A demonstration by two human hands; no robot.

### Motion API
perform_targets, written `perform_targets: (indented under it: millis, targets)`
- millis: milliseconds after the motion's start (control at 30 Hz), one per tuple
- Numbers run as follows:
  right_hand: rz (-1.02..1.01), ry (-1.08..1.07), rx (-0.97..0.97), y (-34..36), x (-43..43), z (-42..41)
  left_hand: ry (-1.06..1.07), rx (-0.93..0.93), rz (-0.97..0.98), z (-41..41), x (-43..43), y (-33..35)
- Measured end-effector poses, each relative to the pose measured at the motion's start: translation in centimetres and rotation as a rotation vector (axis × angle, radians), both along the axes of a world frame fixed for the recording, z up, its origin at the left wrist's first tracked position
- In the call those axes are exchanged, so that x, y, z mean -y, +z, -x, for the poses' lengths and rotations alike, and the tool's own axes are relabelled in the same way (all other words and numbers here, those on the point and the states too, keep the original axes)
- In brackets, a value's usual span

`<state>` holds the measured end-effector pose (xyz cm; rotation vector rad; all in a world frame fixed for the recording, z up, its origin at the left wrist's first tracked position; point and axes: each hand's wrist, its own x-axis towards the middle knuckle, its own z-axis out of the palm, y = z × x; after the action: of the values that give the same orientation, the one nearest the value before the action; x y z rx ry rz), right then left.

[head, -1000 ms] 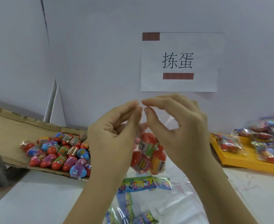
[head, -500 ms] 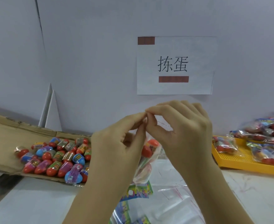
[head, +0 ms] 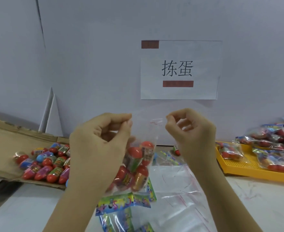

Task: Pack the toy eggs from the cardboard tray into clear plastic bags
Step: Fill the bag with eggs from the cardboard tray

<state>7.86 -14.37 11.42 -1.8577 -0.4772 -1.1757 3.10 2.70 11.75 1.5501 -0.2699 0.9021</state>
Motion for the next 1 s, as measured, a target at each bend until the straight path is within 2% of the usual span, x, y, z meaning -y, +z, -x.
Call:
perform_targets:
  millis: [133,300,533,667,767,833,1000]
  targets:
    - [0.048,0.011,-0.141,-0.7,1.1,-1.3,-0.003,-0.094,0.043,-1.0,-2.0,0.2]
    - [0.165,-0.081,-0.218,-3.1,2.1,-3.3,0.005,-0.174,0.077,-1.9,-4.2,-0.3]
    - [0.308,-0.109,-0.371,-7.9,2.0,-5.5,0.134,-0.307,-0.059,-3.1,-4.8,-2.0]
    - [0.451,-0.202,-0.592,-8.8,2.6,-5.4,0.166,-0.28,-0.073,-3.0,-4.4,-2.1]
    - [0.849,-0.298,-0.964,-7.3,2.7,-5.5,0.167,-0.241,-0.038,-2.9,-4.6,-1.7]
    - [0.983,-0.271,-1.174,-6.1,2.8,-5.2,0.147,-0.223,-0.007,-2.8,-4.8,-1.5]
    - [1.085,-0.286,-1.256,-3.6,4.3,-3.2,0.038,-0.211,0.058,-2.3,-4.6,-1.2]
